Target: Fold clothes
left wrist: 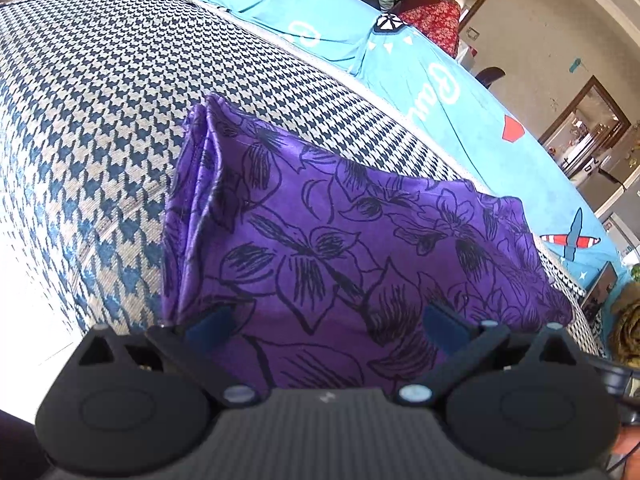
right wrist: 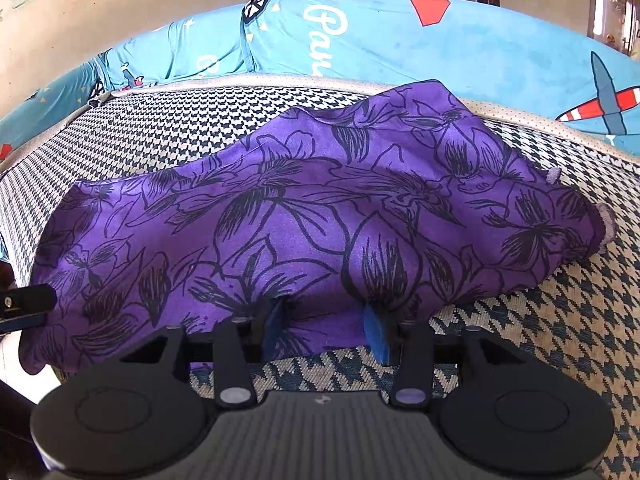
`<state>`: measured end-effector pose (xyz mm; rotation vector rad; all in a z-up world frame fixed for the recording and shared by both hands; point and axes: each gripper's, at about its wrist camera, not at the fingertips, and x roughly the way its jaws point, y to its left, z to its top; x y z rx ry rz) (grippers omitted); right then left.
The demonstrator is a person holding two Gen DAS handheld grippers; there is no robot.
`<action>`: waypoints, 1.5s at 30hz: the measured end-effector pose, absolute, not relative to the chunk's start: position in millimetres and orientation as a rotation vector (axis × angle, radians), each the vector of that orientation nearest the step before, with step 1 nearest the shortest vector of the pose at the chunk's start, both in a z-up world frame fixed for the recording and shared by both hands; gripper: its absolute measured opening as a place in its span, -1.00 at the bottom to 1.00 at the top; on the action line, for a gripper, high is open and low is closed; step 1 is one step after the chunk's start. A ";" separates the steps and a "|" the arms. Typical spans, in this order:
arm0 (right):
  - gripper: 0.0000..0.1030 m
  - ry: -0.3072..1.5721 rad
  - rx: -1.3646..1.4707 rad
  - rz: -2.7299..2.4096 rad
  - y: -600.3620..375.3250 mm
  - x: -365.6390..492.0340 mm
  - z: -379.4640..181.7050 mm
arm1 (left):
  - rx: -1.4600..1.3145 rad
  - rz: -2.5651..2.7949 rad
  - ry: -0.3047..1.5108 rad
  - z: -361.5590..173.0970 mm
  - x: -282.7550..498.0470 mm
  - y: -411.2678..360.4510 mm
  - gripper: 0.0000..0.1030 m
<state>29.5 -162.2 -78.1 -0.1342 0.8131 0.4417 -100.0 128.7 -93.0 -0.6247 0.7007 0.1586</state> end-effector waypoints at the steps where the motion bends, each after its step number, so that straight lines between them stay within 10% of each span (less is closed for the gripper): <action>1: -0.14 0.802 -0.139 0.445 -160.7 26.6 -76.8 | -0.641 0.176 0.690 -92.8 -102.2 132.7 1.00; 45: -0.14 0.295 -0.942 1.062 -2.9 -132.7 -118.3 | -0.774 0.145 0.908 -74.1 -58.3 209.4 1.00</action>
